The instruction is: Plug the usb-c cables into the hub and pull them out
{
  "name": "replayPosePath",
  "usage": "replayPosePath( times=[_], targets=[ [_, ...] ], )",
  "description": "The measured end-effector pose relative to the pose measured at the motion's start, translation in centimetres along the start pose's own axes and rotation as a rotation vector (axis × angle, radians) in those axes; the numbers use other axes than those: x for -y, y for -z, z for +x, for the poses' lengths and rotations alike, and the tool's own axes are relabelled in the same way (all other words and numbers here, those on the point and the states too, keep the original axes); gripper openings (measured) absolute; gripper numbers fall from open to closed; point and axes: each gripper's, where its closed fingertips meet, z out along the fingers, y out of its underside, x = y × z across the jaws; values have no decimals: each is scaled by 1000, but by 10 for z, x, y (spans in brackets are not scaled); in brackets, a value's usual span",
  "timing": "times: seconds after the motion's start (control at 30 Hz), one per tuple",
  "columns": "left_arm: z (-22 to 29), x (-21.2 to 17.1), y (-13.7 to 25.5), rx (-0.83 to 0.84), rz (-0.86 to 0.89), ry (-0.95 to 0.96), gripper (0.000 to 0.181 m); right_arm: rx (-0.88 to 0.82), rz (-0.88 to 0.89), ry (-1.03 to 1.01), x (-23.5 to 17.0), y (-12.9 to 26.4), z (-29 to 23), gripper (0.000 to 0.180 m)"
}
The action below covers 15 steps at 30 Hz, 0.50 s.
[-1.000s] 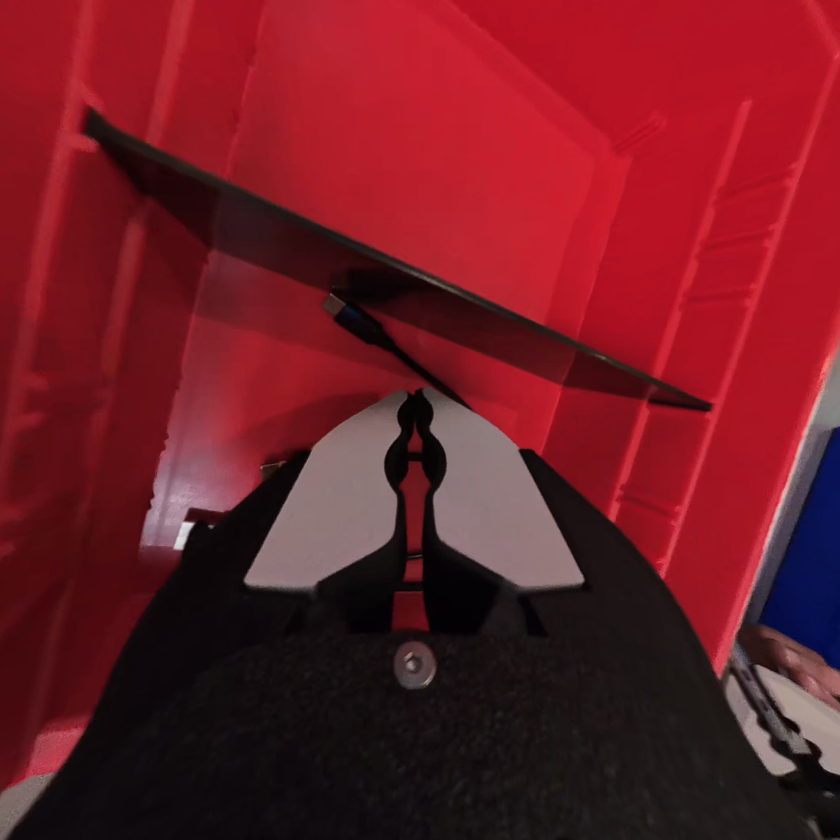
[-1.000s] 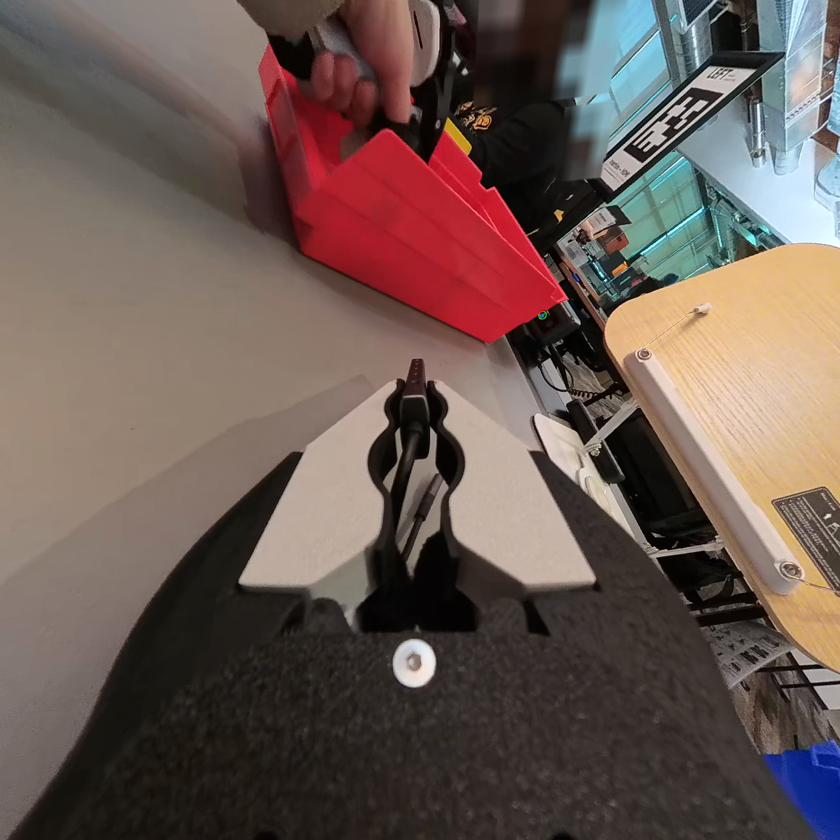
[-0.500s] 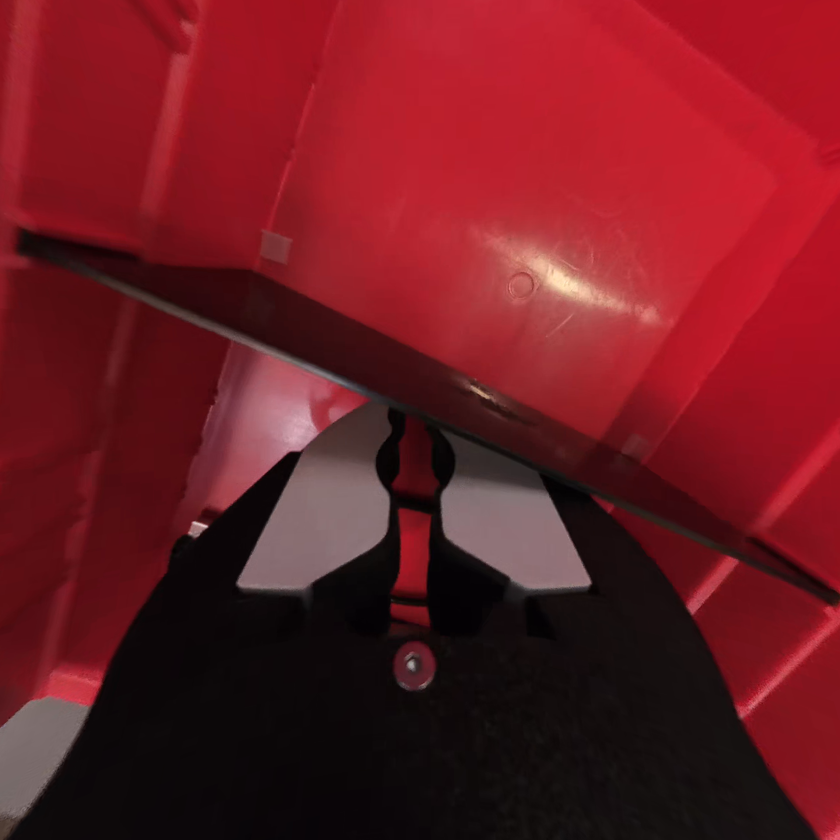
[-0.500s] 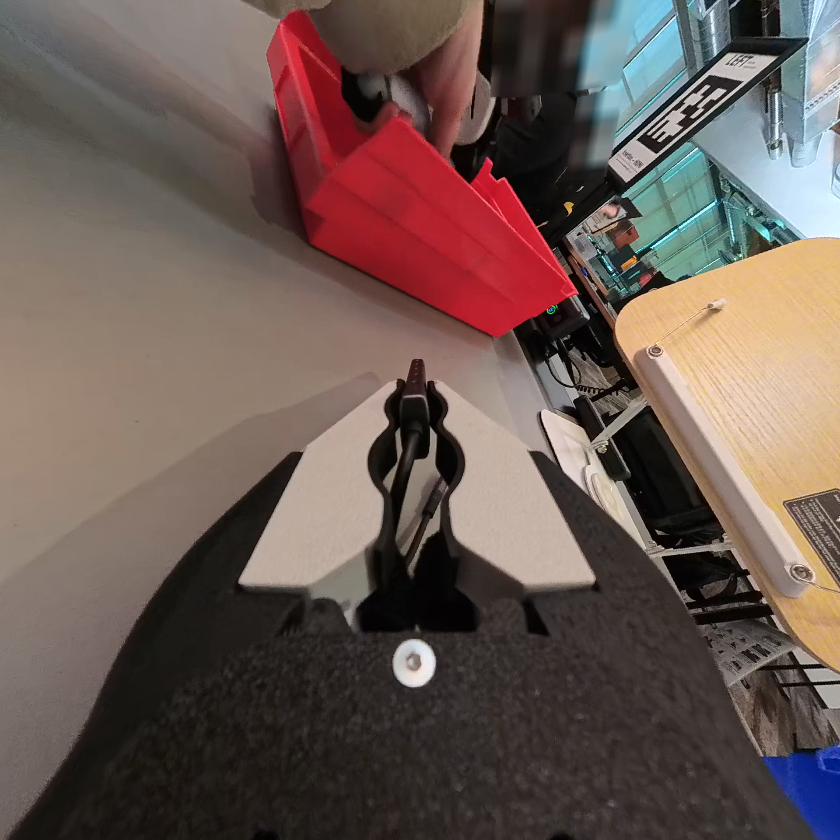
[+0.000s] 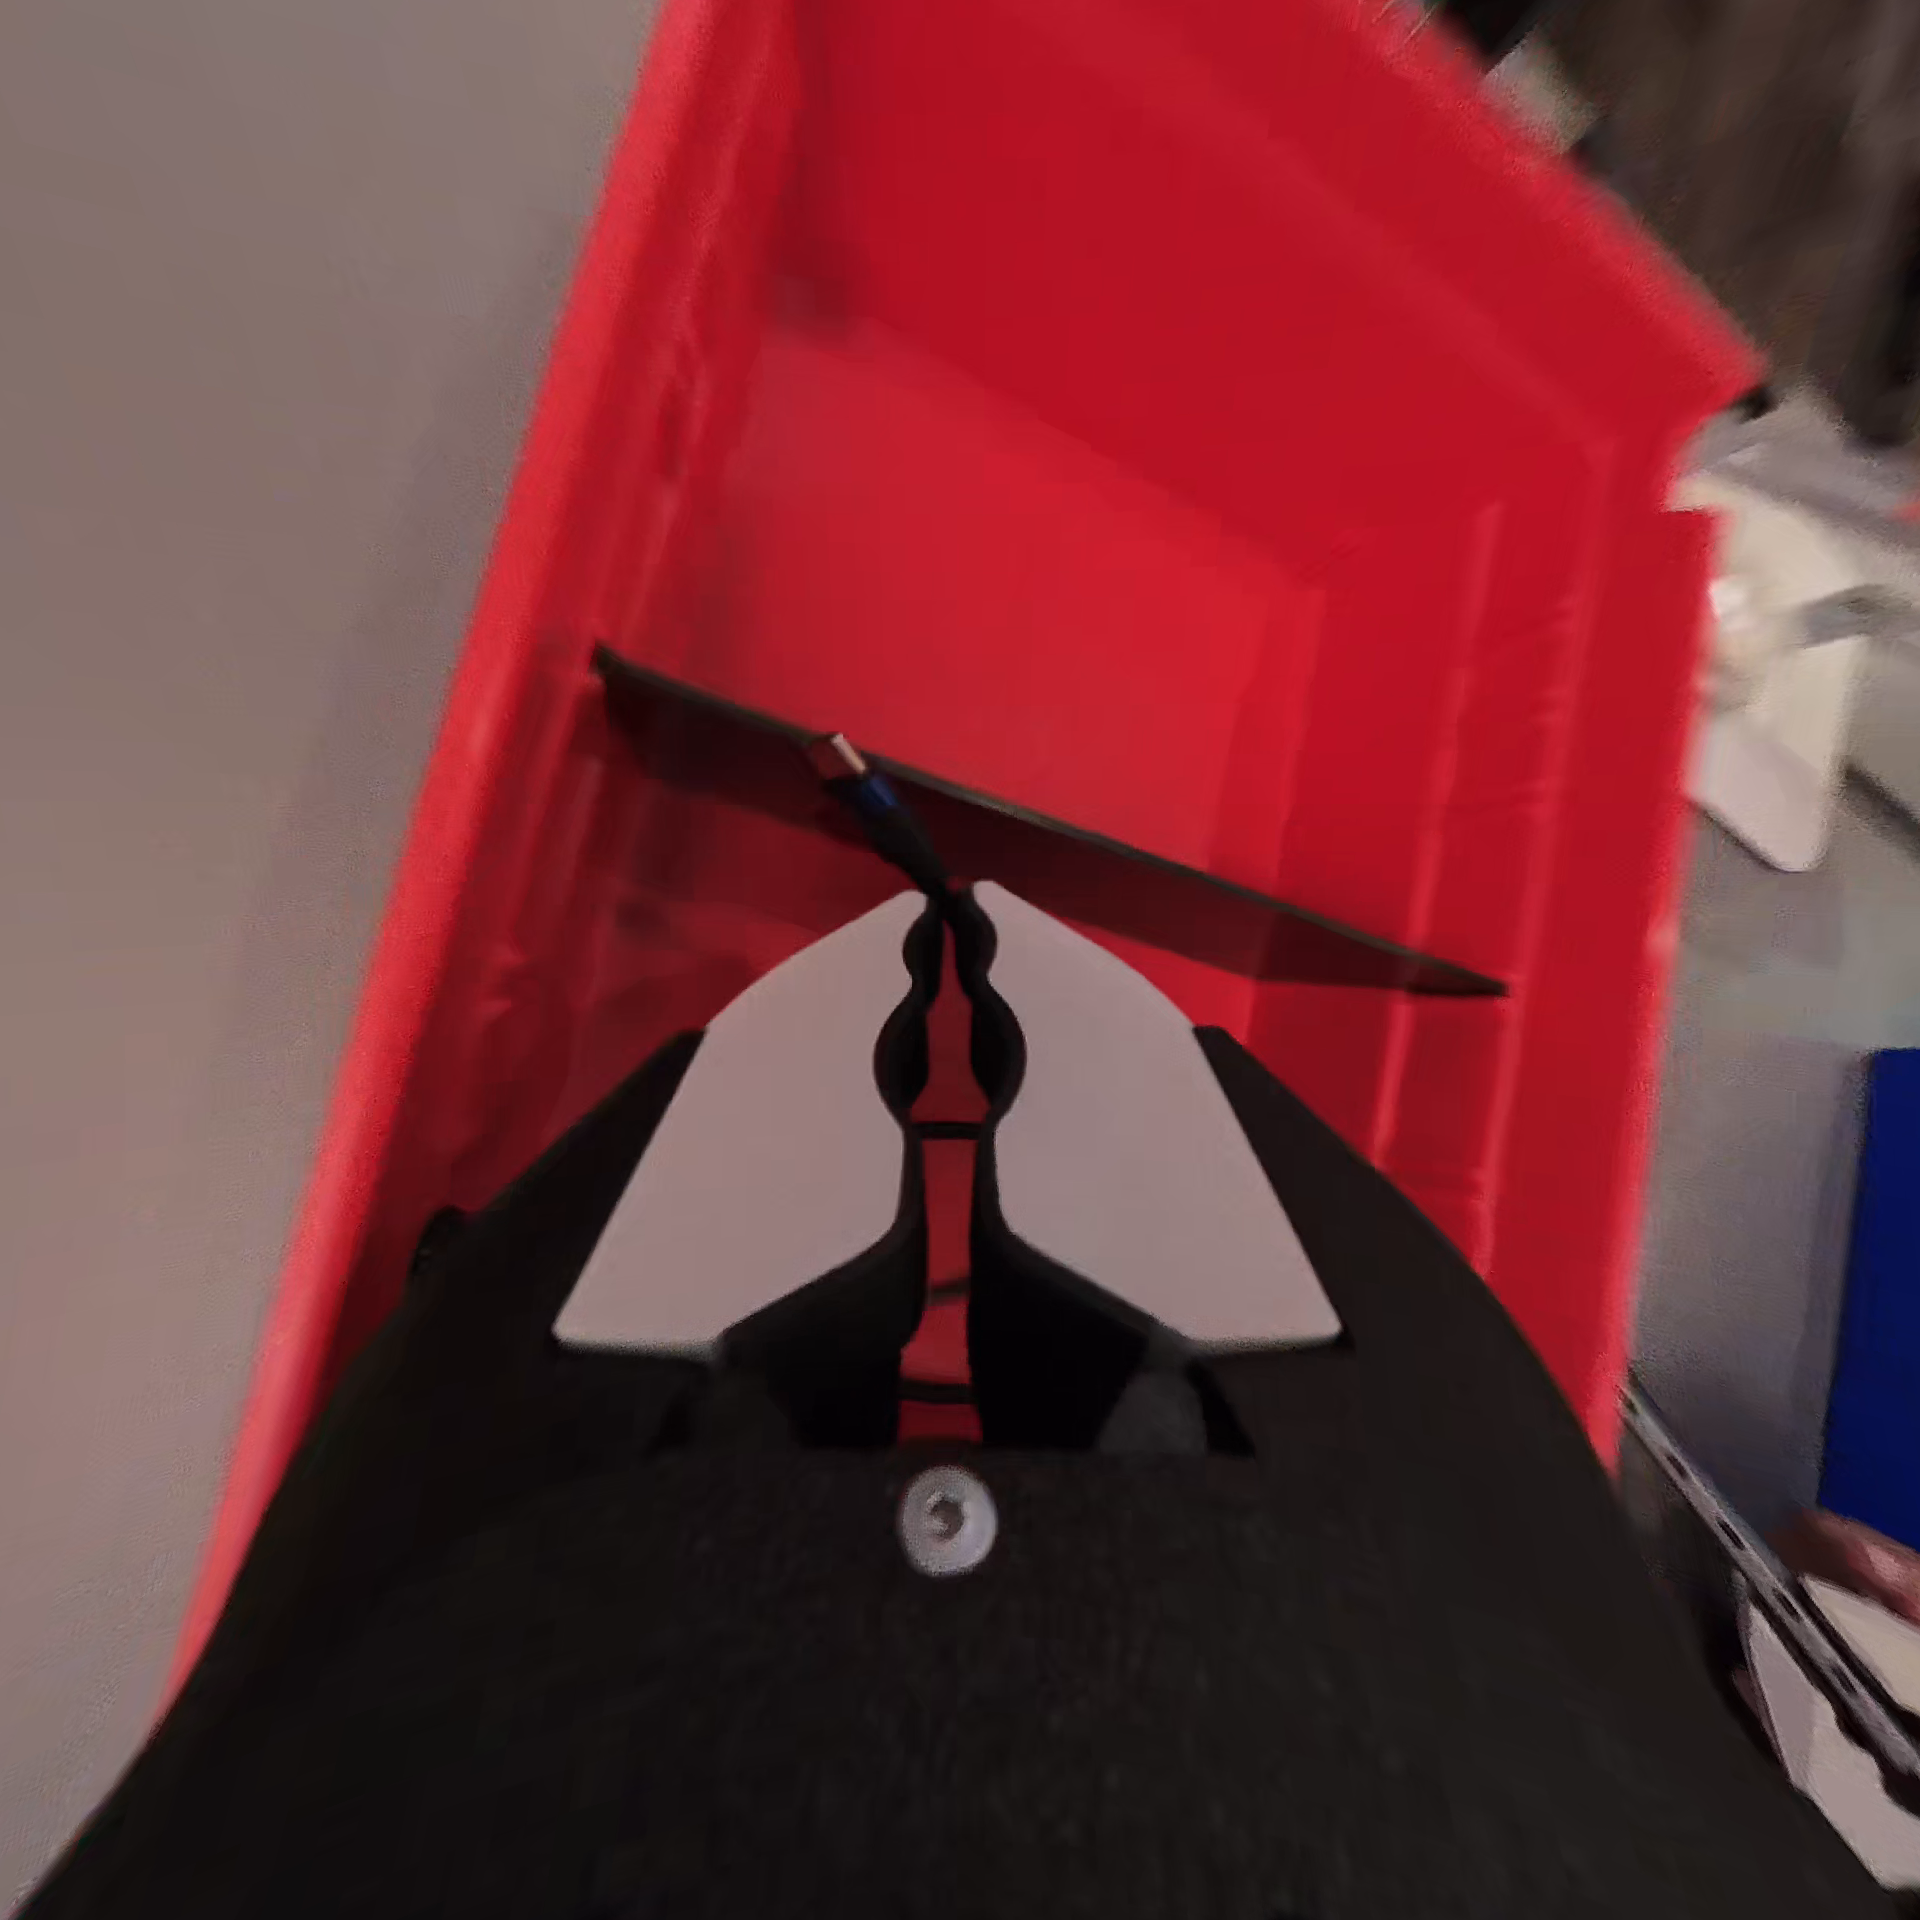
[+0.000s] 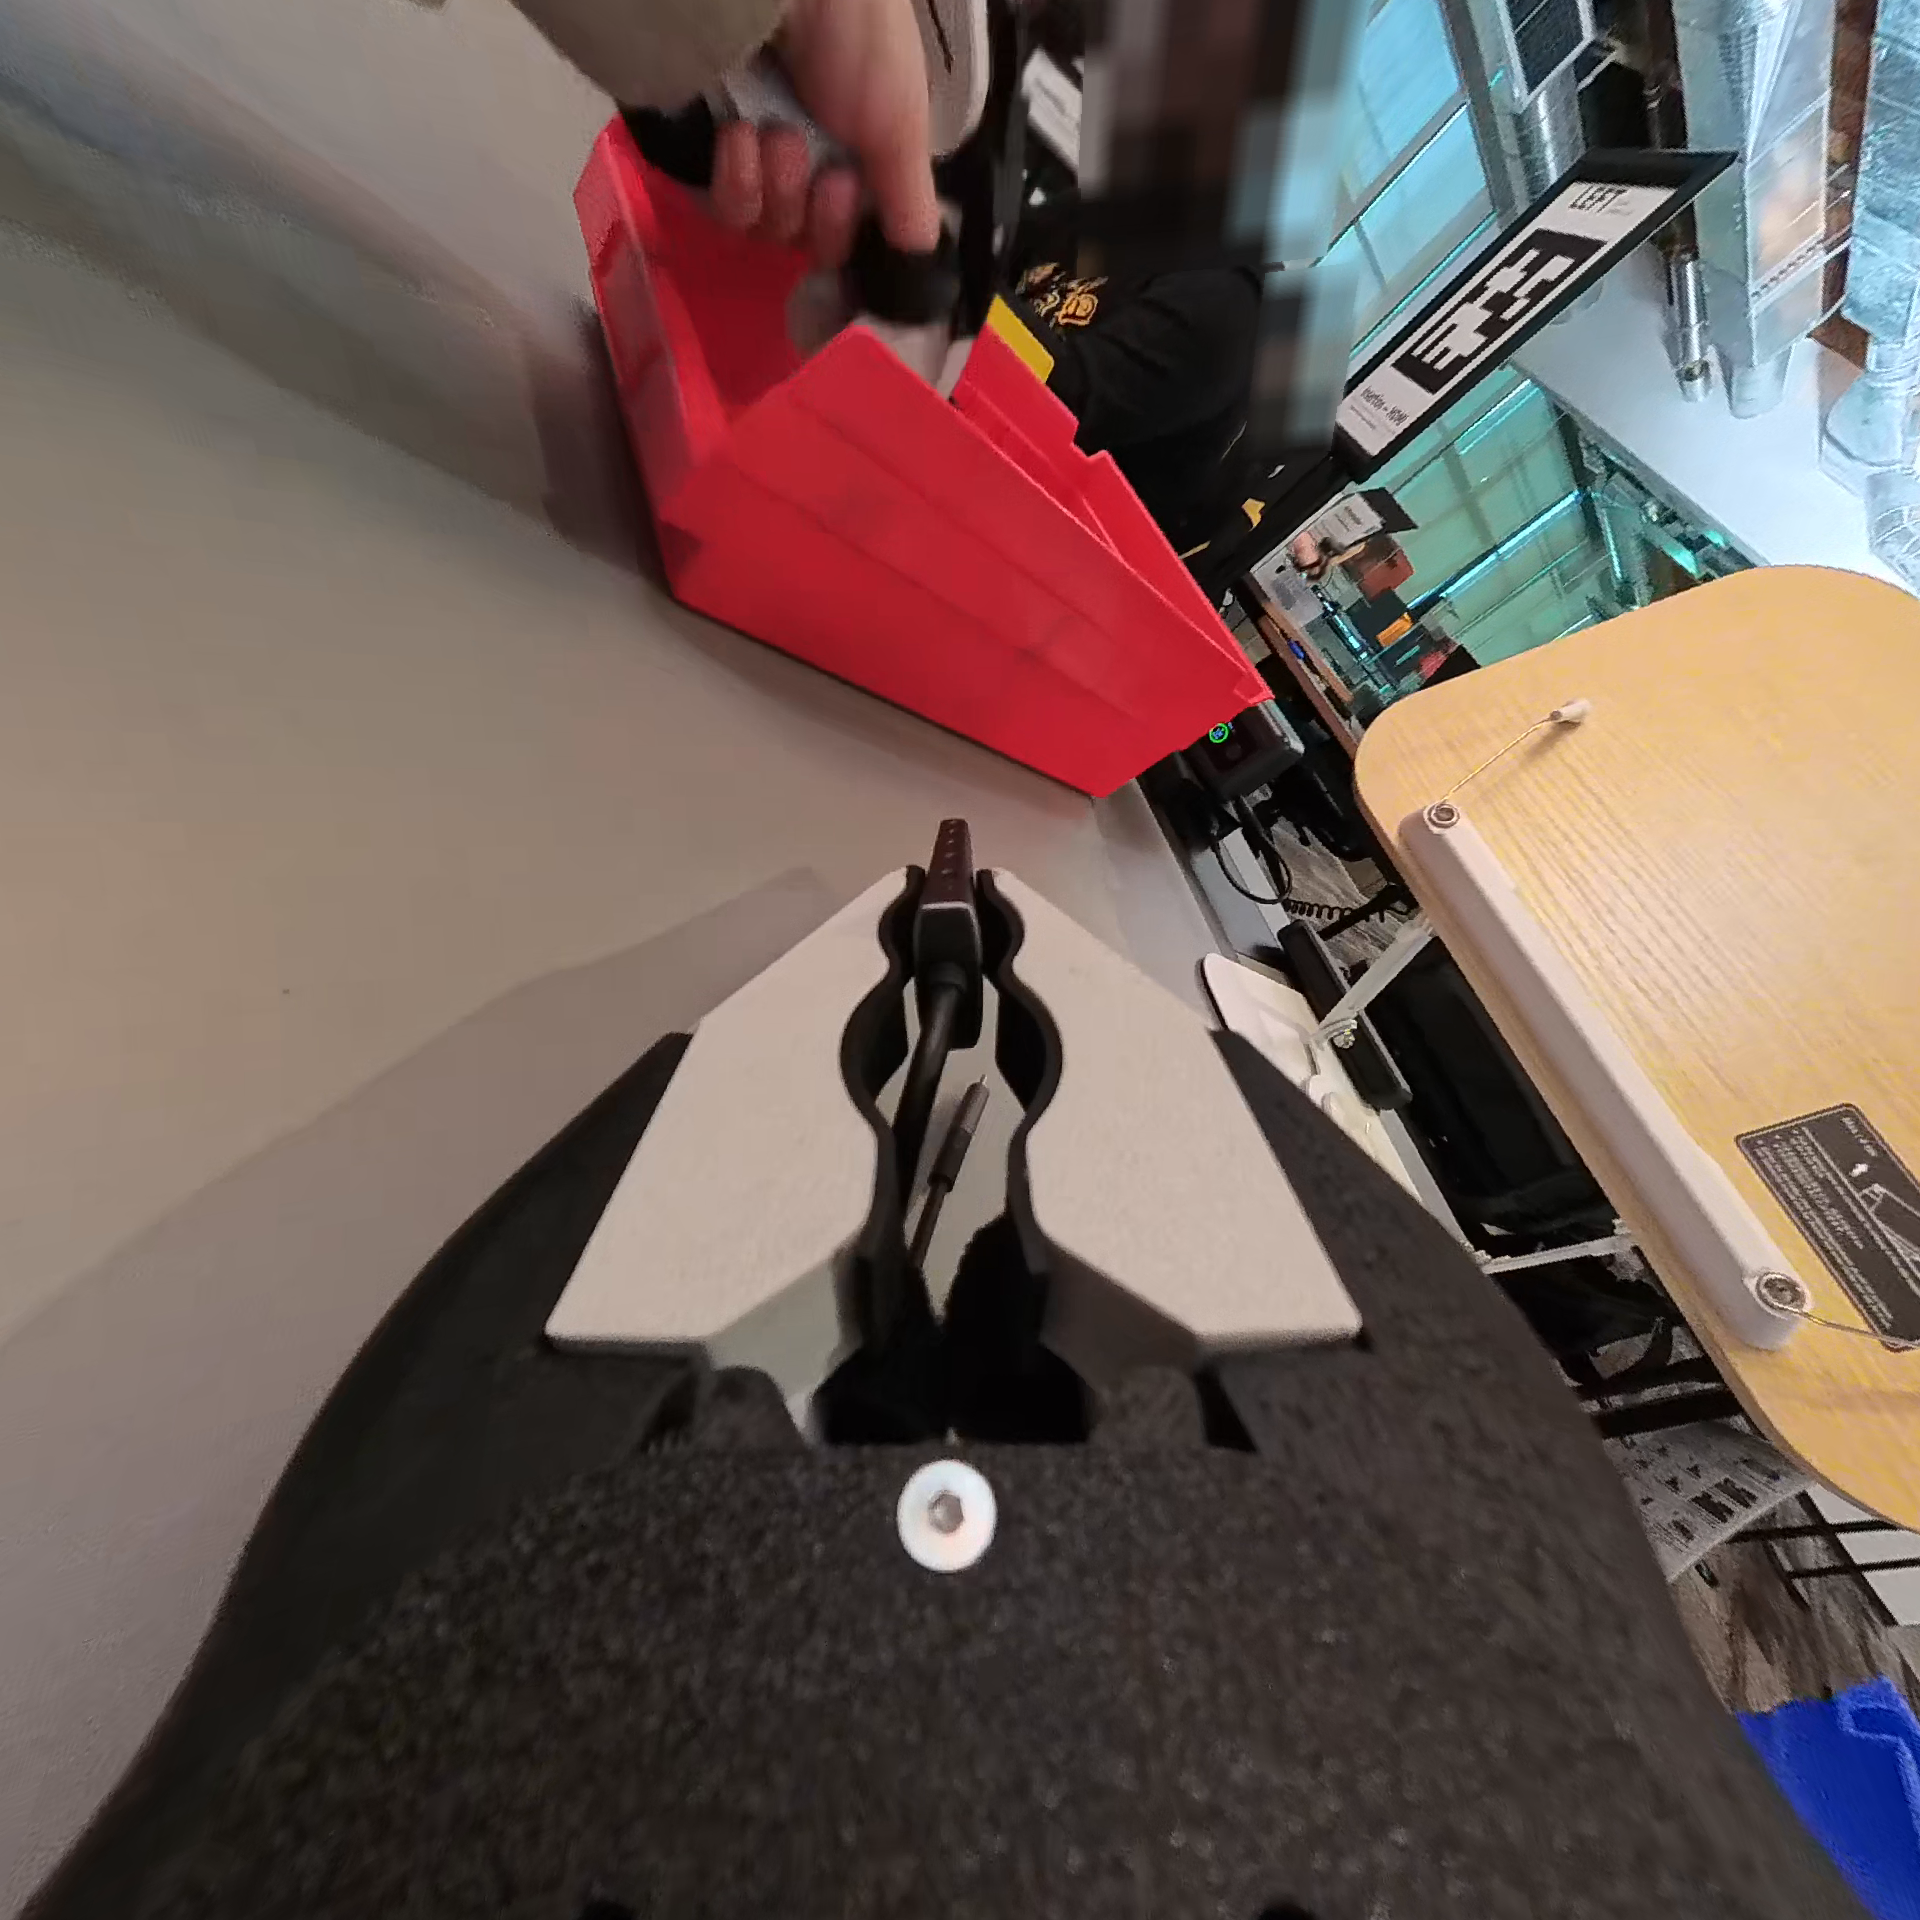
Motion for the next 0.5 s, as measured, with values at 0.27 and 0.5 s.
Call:
replayPosePath(
  times=[0.27,0.5],
  targets=[
    [42,74,152,-66,418,-335,1,6,-9,10,-1,-1,-2,9],
    [124,59,294,22,705,-936,1,-3,-9,28,-1,-1,-2,9]
  ],
)
